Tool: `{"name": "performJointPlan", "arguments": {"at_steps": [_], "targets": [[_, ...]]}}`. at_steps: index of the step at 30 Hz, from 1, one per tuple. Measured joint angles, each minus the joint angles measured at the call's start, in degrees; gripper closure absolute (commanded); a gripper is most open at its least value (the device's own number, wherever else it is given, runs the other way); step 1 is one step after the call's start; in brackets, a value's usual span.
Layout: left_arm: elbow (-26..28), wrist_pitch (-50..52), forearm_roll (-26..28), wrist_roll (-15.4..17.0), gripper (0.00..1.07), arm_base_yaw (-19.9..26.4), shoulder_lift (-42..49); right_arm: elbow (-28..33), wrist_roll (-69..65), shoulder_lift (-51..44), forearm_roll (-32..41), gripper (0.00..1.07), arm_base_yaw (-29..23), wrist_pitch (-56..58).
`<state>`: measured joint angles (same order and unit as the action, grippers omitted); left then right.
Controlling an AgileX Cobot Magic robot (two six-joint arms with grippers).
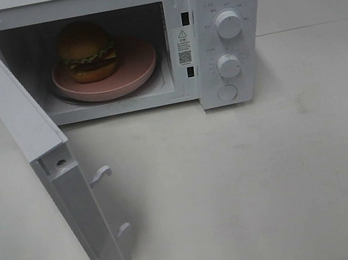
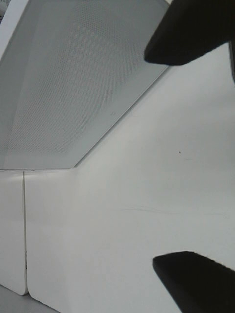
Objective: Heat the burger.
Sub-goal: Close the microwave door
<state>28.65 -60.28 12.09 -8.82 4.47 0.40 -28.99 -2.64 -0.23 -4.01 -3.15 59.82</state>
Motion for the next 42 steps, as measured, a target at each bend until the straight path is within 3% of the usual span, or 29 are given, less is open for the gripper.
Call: {"name": "performJointPlan", "arguments": {"at_steps": [42], "targets": [[0.0,0.0,-0.1,0.1,0.09,0.0,-0.2,0.0,-0.1,0.0,0.0,0.31,0.0,0.0]]}}
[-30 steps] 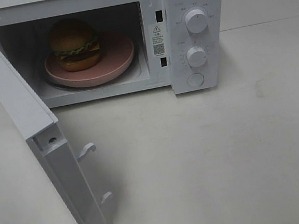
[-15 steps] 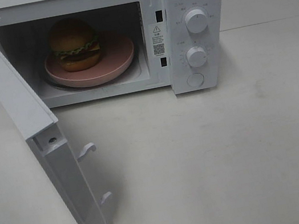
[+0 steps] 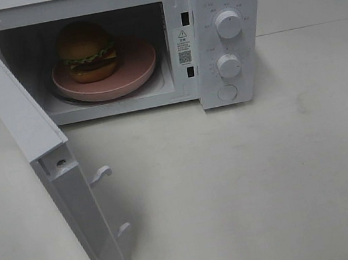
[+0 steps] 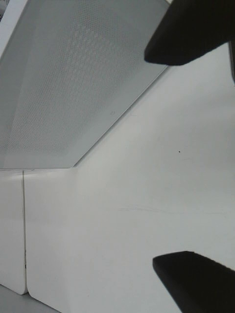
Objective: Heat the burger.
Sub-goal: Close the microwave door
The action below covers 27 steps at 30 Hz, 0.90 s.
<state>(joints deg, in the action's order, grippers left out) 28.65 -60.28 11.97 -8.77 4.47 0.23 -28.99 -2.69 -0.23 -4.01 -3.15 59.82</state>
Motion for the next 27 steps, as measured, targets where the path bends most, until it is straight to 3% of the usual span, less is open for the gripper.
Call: {"name": "performJointPlan", "arguments": {"at_steps": [5,9,10,12,13,15,16,17,18,20,21,22,24,27], "targets": [[0.1,0.6,0.0,1.0,0.12,0.0,-2.2,0.0,0.0,0.0,0.0,0.31,0.0,0.0],[1.4,4.8,0.1,1.3,0.25,0.0,-5.7,0.0,0.0,0.0,0.0,0.31,0.0,0.0],[1.5,7.2,0.0,1.3,0.33,0.0,-7.1,0.0,0.0,0.0,0.0,0.31,0.0,0.0],[1.5,8.4,-0.1,1.3,0.38,0.0,-7.8,0.0,0.0,0.0,0.0,0.31,0.0,0.0],[1.5,11.1,-0.7,1.3,0.49,0.0,-9.0,0.0,0.0,0.0,0.0,0.31,0.0,0.0],[1.4,12.4,-1.2,1.3,0.55,0.0,-9.6,0.0,0.0,0.0,0.0,0.31,0.0,0.0],[1.0,14.6,-1.9,1.3,0.67,0.0,-10.6,0.0,0.0,0.0,0.0,0.31,0.0,0.0],[1.0,14.6,-1.9,1.3,0.67,0.0,-10.6,0.0,0.0,0.0,0.0,0.31,0.0,0.0],[0.3,16.5,-2.2,1.3,0.77,0.0,-11.5,0.0,0.0,0.0,0.0,0.31,0.0,0.0],[-0.2,17.6,-2.4,1.3,0.82,0.0,-12.0,0.0,0.0,0.0,0.0,0.31,0.0,0.0],[-1.1,19.4,-2.6,1.3,0.93,0.0,-12.9,0.0,0.0,0.0,0.0,0.31,0.0,0.0],[-1.1,19.4,-2.6,1.3,0.93,0.0,-12.9,0.0,0.0,0.0,0.0,0.31,0.0,0.0],[-2.3,22.2,-2.9,1.3,1.07,0.0,-14.5,0.0,0.0,0.0,0.0,0.31,0.0,0.0],[-4.0,25.3,-3.0,1.3,1.07,0.0,-16.3,0.0,0.0,0.0,0.0,0.31,0.0,0.0]]}}
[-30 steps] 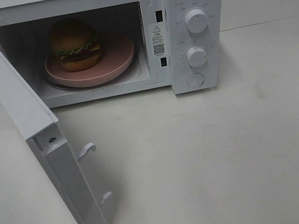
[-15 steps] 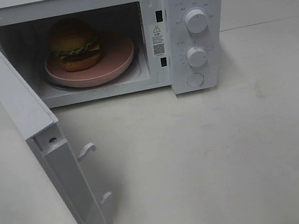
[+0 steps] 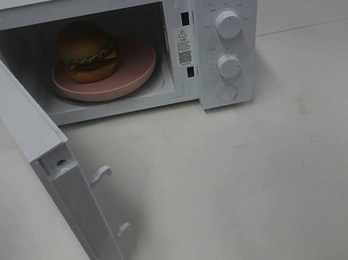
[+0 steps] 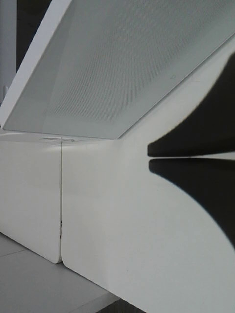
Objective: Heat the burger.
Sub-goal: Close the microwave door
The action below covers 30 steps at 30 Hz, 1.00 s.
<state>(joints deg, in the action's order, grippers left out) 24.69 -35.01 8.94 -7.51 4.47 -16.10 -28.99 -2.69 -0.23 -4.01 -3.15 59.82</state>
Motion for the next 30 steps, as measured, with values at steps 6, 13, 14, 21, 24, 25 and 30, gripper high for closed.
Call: {"name": "performJointPlan", "arguments": {"at_steps": [6,13,14,21,24,25,30], "targets": [[-4.2,7.9,-0.2,-0.1,1.07,0.0,-3.6,0.0,0.0,0.0,0.0,0.31,0.0,0.0],[-11.2,25.3,-0.3,-0.2,1.07,0.0,-10.0,0.0,0.0,0.0,0.0,0.31,0.0,0.0],[-11.2,25.3,-0.3,-0.2,1.07,0.0,-10.0,0.0,0.0,0.0,0.0,0.31,0.0,0.0],[-14.2,41.6,-0.3,-0.2,1.07,0.0,-18.6,0.0,0.0,0.0,0.0,0.31,0.0,0.0],[-14.2,48.4,-0.5,-0.2,1.07,0.0,-23.5,0.0,0.0,0.0,0.0,0.31,0.0,0.0],[-14.2,48.4,-0.5,-0.2,1.07,0.0,-23.5,0.0,0.0,0.0,0.0,0.31,0.0,0.0],[-14.2,62.6,-1.1,2.2,1.07,0.0,-36.6,0.0,0.0,0.0,0.0,0.31,0.0,0.0]]}}
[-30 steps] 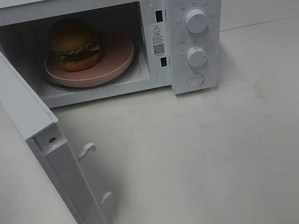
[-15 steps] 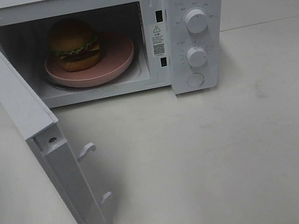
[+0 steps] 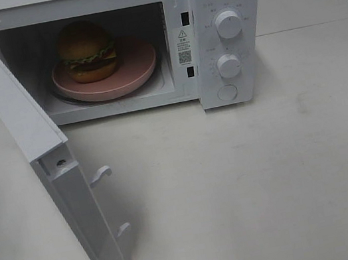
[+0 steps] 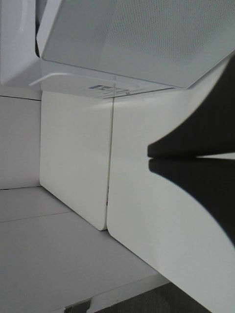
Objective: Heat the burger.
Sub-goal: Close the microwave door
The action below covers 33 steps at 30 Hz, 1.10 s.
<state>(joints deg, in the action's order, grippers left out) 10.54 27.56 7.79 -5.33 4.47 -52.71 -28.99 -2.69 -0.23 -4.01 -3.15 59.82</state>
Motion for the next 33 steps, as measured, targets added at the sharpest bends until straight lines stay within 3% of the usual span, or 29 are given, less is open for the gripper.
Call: {"name": "performJointPlan", "arguments": {"at_steps": [3,5,6,7,8,10,11,12,19,25,27,33], "targets": [[0.0,1.3,-0.7,1.0,1.07,0.0,-2.1,0.0,0.0,0.0,0.0,0.31,0.0,0.0],[-0.1,5.0,-4.4,4.6,1.07,0.0,-7.3,0.0,0.0,0.0,0.0,0.31,0.0,0.0],[-0.1,5.0,-4.4,4.6,1.07,0.0,-7.3,0.0,0.0,0.0,0.0,0.31,0.0,0.0],[-0.1,8.7,-8.7,7.5,1.07,0.0,-10.9,0.0,0.0,0.0,0.0,0.31,0.0,0.0],[-0.1,8.7,-8.7,7.5,1.07,0.0,-10.9,0.0,0.0,0.0,0.0,0.31,0.0,0.0],[-0.1,14.0,-15.2,11.1,1.07,0.0,-15.4,0.0,0.0,0.0,0.0,0.31,0.0,0.0],[-0.1,14.0,-15.2,11.1,1.07,0.0,-15.4,0.0,0.0,0.0,0.0,0.31,0.0,0.0],[0.0,18.0,-20.0,13.2,1.07,0.0,-18.2,0.0,0.0,0.0,0.0,0.31,0.0,0.0],[0.1,28.6,-31.1,16.7,1.07,-0.5,-27.3,0.0,0.0,0.0,0.0,0.31,0.0,0.0],[1.4,29.0,-31.9,16.9,1.07,-4.0,-30.8,0.0,0.0,0.0,0.0,0.31,0.0,0.0],[3.9,29.4,-32.1,16.4,1.07,-8.7,-34.6,0.0,0.0,0.0,0.0,0.31,0.0,0.0],[8.1,29.4,-29.6,16.0,1.07,-13.9,-39.6,0.0,0.0,0.0,0.0,0.31,0.0,0.0]]}}
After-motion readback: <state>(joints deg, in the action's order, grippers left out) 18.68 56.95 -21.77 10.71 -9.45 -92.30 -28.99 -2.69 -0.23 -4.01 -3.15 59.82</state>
